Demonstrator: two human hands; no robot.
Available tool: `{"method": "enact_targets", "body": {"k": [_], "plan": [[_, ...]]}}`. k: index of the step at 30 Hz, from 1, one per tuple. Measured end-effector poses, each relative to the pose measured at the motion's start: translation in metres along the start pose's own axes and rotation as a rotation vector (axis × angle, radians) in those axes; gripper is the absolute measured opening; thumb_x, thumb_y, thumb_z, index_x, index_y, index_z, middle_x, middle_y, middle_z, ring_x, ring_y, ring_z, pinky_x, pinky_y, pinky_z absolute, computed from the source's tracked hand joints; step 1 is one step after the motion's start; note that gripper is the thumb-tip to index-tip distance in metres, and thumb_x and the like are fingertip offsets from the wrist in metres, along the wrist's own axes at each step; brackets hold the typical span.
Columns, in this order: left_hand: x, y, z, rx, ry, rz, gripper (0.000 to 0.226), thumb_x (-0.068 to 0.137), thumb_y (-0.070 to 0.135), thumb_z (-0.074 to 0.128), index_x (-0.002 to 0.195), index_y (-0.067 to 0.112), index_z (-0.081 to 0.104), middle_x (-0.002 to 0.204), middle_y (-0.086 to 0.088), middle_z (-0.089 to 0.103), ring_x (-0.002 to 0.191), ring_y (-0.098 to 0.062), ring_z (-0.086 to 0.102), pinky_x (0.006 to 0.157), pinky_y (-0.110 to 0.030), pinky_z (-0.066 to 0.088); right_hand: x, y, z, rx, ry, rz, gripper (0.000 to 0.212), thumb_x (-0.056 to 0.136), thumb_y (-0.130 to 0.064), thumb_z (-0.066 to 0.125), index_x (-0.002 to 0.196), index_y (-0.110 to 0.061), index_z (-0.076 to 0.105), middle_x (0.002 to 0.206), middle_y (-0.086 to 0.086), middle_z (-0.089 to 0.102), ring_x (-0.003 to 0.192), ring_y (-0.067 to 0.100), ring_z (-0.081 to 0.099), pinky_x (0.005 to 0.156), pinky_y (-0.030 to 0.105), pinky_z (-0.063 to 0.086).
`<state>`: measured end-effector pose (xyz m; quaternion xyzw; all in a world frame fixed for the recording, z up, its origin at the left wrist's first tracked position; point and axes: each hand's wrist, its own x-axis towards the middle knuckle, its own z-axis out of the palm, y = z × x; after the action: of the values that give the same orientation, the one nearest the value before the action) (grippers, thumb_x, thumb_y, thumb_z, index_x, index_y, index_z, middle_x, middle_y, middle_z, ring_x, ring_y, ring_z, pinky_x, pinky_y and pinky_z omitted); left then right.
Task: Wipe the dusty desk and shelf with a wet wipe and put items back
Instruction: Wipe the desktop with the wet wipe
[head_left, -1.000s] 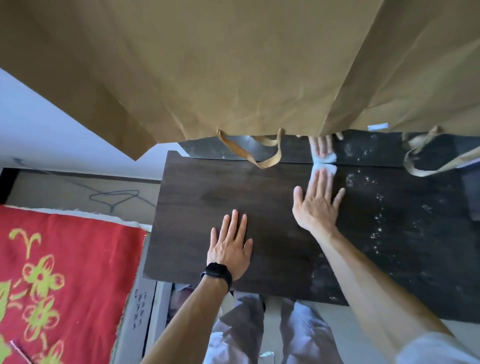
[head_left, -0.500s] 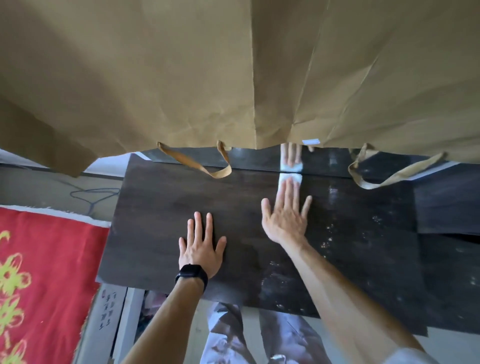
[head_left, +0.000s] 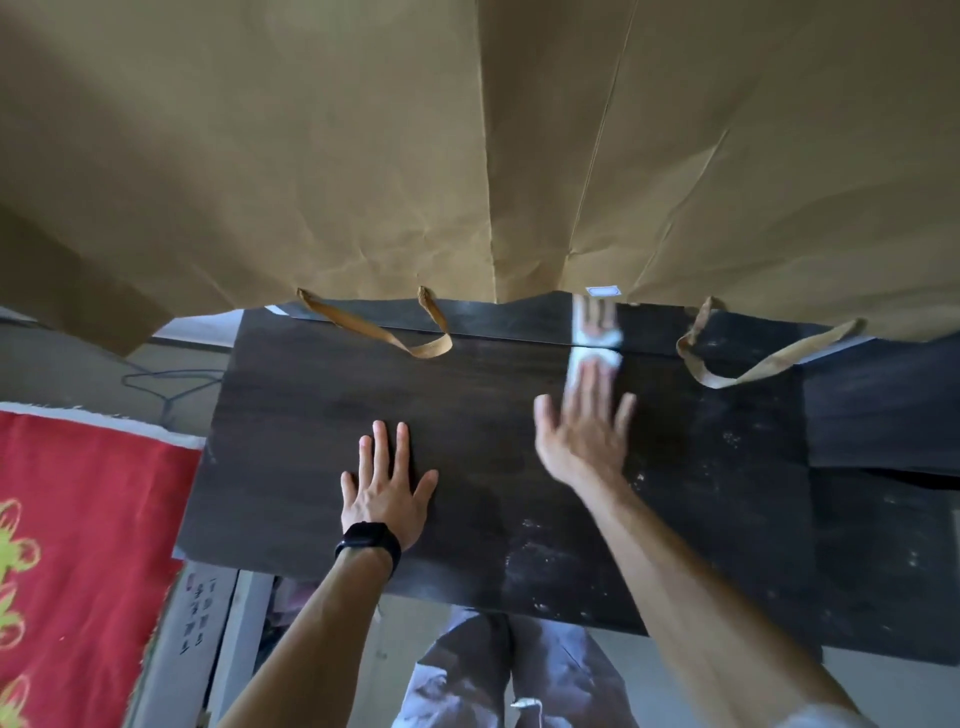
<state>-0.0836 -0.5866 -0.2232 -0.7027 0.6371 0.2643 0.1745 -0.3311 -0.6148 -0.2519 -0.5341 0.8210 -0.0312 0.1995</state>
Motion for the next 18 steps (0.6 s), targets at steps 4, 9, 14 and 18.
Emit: {"method": "enact_targets", "body": {"k": [4, 9, 14, 18], "plan": [[0.0, -0.009, -0.001, -0.017, 0.001, 0.054, 0.074, 0.099, 0.063, 0.022, 0.155, 0.034, -0.016, 0.162, 0.006, -0.026, 0.151, -0.019, -0.018, 0.122, -0.053, 0.005, -0.038, -0.058, 0.029, -0.107, -0.11, -0.413, 0.073, 0.101, -0.055, 0.013, 0.157, -0.014, -0.01, 0.165, 0.0, -0.017, 0.151, 0.015, -0.019, 0.122, 0.054, -0.006], [-0.012, -0.05, 0.005, 0.06, 0.016, 0.18, 0.075, 0.097, 0.066, 0.021, 0.154, 0.035, -0.018, 0.16, 0.01, -0.027, 0.151, -0.018, -0.017, 0.121, -0.054, 0.004, -0.026, 0.014, 0.008, -0.129, -0.003, -0.143, 0.071, 0.1, -0.055, 0.012, 0.158, -0.019, -0.005, 0.166, -0.005, -0.008, 0.152, 0.01, -0.01, 0.122, 0.057, -0.003], [-0.023, -0.075, 0.018, 0.053, 0.058, 0.212, 0.074, 0.098, 0.065, 0.02, 0.155, 0.033, -0.016, 0.16, 0.009, -0.026, 0.151, -0.019, -0.016, 0.122, -0.053, 0.004, -0.039, -0.019, 0.019, -0.028, 0.067, 0.094, 0.075, 0.098, -0.051, 0.018, 0.158, -0.01, 0.003, 0.167, 0.006, 0.0, 0.154, 0.021, -0.004, 0.12, 0.062, 0.006], [-0.02, -0.084, 0.02, 0.097, 0.051, 0.261, 0.069, 0.1, 0.059, 0.016, 0.156, 0.031, -0.015, 0.161, 0.008, -0.026, 0.15, -0.016, -0.019, 0.123, -0.05, 0.003, -0.104, -0.11, 0.064, -0.029, -0.049, -0.279, 0.07, 0.101, -0.049, 0.021, 0.158, -0.014, 0.001, 0.167, 0.001, -0.005, 0.153, 0.016, -0.008, 0.122, 0.056, -0.002]]}}
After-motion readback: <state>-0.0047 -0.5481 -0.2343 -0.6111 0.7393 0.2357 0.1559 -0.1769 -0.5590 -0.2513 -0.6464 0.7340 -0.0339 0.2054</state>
